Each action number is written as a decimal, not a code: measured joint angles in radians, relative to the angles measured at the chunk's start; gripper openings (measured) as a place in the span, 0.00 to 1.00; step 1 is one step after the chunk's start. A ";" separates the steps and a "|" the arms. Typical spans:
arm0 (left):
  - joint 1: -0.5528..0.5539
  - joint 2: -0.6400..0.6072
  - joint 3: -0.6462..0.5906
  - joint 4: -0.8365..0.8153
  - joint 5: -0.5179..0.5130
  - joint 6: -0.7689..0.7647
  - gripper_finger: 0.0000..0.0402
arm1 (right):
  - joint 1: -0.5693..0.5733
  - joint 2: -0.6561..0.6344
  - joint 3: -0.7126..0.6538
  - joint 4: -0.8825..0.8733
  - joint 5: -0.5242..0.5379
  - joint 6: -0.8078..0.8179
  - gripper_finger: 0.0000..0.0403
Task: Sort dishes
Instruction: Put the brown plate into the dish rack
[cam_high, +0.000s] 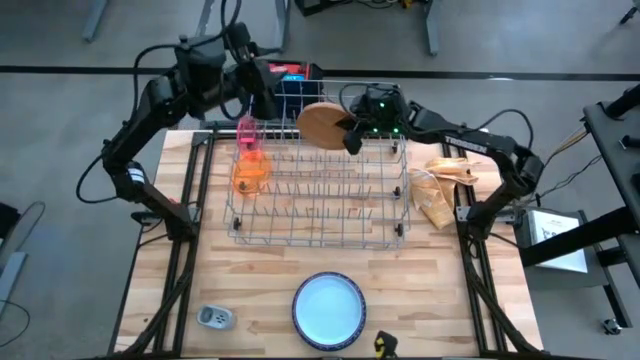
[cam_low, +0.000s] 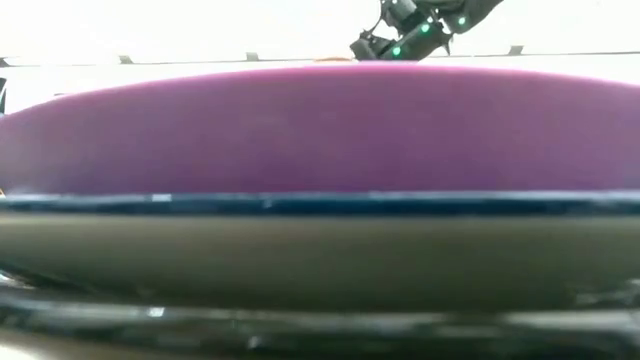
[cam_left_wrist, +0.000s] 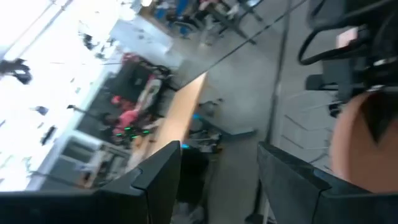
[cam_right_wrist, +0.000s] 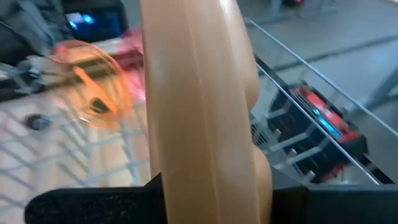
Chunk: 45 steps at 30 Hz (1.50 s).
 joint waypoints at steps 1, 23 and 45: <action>0.028 0.000 0.000 -0.013 0.049 -0.010 0.50 | -0.001 0.011 0.003 0.006 0.004 -0.002 0.09; 0.278 0.001 -0.121 -0.102 0.630 -0.031 0.50 | 0.009 0.129 0.006 0.039 0.112 -0.089 0.09; 0.279 0.002 -0.207 -0.098 0.630 -0.054 0.50 | 0.022 0.190 0.006 0.034 0.131 -0.157 0.09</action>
